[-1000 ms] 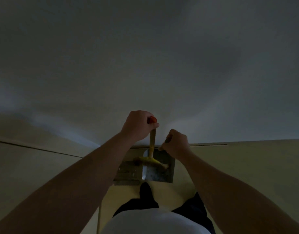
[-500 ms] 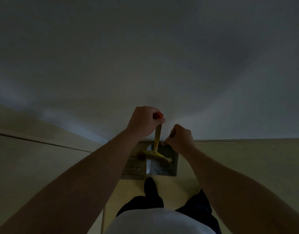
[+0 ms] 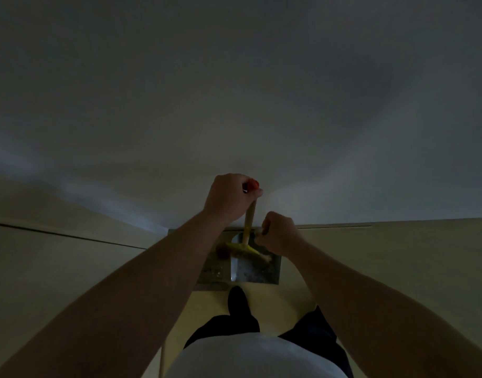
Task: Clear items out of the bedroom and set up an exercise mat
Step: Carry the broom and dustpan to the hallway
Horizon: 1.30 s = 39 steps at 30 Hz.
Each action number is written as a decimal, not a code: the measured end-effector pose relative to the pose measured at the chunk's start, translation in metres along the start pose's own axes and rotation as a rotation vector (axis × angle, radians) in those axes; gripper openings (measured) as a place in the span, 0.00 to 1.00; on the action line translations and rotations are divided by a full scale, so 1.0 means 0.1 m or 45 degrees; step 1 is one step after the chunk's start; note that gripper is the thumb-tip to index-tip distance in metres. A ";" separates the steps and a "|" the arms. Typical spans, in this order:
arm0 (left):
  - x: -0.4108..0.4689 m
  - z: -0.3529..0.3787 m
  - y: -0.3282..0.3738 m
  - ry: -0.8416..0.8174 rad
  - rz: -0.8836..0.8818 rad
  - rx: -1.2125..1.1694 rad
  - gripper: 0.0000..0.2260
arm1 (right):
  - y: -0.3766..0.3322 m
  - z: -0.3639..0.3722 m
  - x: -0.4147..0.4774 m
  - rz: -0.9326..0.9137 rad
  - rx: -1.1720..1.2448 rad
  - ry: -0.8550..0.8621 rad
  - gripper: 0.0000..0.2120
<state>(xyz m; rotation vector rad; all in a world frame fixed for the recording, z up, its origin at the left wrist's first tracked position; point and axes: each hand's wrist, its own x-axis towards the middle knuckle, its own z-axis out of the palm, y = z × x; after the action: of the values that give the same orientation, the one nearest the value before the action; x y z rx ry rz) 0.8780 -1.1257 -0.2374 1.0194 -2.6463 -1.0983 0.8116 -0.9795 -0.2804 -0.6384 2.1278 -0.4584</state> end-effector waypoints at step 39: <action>-0.21 -0.19 0.46 -0.030 0.002 0.276 0.19 | 0.22 -0.77 -0.71 -0.100 0.102 0.442 0.21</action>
<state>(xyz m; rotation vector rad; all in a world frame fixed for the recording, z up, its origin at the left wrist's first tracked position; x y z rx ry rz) 0.8753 -1.0996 -0.1898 1.0451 -2.8329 -0.8411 0.7791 -0.9125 -0.2031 -0.6344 2.4005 -0.7387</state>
